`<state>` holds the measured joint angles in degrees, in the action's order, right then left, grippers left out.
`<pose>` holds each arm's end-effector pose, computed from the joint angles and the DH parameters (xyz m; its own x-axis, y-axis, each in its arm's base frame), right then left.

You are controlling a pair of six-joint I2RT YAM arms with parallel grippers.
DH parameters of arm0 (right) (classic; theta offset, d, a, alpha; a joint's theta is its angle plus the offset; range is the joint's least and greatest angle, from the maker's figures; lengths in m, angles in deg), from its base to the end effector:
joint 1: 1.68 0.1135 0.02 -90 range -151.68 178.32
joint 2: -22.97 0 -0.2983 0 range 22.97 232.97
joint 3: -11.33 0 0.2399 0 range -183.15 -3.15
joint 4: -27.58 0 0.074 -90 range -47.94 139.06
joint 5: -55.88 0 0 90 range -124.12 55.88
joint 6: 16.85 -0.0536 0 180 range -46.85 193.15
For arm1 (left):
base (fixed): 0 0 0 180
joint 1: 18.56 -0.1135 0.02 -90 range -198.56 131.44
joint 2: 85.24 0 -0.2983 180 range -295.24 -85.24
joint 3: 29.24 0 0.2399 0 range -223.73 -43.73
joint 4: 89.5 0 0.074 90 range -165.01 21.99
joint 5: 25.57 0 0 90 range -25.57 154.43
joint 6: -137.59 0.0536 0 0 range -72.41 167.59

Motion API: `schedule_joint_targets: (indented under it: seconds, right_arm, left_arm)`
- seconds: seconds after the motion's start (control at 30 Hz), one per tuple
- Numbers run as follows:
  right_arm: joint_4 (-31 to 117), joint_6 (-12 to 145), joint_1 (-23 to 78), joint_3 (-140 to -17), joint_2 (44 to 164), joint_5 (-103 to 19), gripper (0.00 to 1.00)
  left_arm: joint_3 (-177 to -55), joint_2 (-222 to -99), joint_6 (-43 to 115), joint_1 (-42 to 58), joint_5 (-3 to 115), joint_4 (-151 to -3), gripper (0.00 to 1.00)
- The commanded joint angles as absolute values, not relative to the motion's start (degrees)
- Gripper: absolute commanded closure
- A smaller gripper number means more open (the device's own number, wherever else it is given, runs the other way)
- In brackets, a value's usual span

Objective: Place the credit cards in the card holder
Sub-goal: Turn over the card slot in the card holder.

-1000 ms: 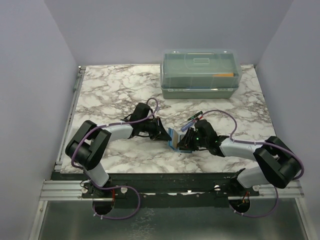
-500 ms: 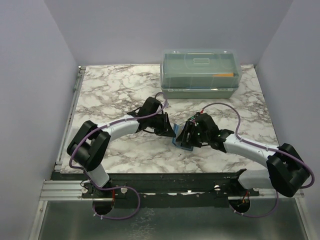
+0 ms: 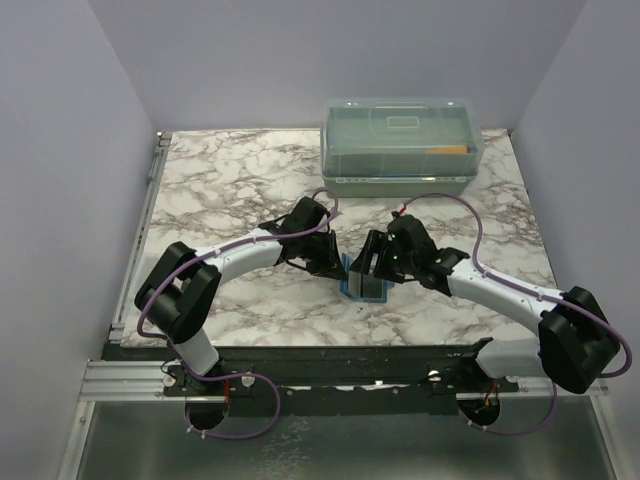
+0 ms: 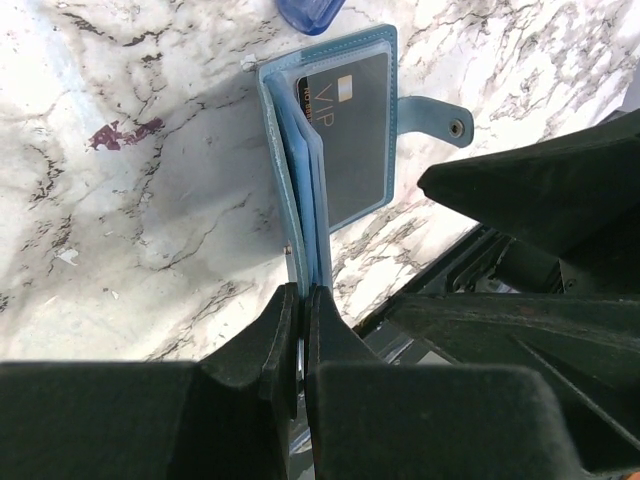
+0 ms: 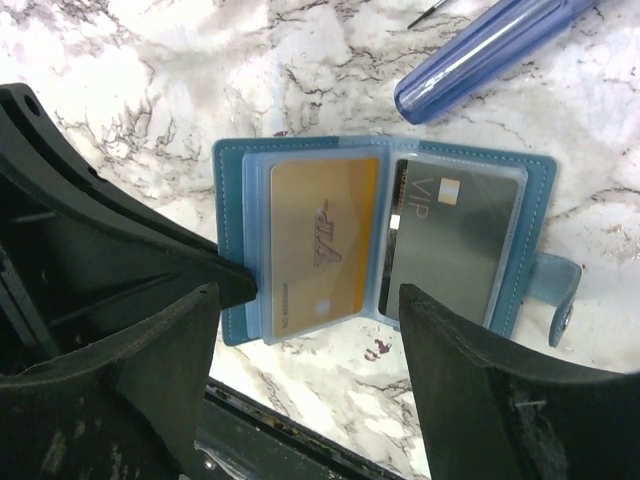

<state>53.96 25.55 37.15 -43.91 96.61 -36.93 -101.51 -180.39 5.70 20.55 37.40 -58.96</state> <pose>0.1963 0.1614 0.2342 -0.8525 0.2606 -0.4531 -0.0354 0.8361 0.5475 0.2487 -0.2336 0.2196 -0.9794 0.0297 -0.2000 0.1587 0.7256 -0.6696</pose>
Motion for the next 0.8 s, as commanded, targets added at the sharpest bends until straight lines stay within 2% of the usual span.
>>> schedule_joint_targets:
  seconds: [0.0,0.4,0.77]
  right_arm:
    - [55.4,27.2,37.2,-46.0,99.4,-34.4,0.25]
    - [55.6,28.5,37.7,-48.9,104.0,-34.5,0.27]
    - [62.1,27.9,38.8,-50.4,105.7,-27.2,0.31]
  left_arm:
    - [-103.6,-180.4,6.9,20.9,38.8,-57.6,1.00]
    - [-103.9,-179.9,7.0,21.1,38.7,-57.1,1.00]
    - [-104.0,-179.0,7.0,21.2,40.2,-56.3,1.00]
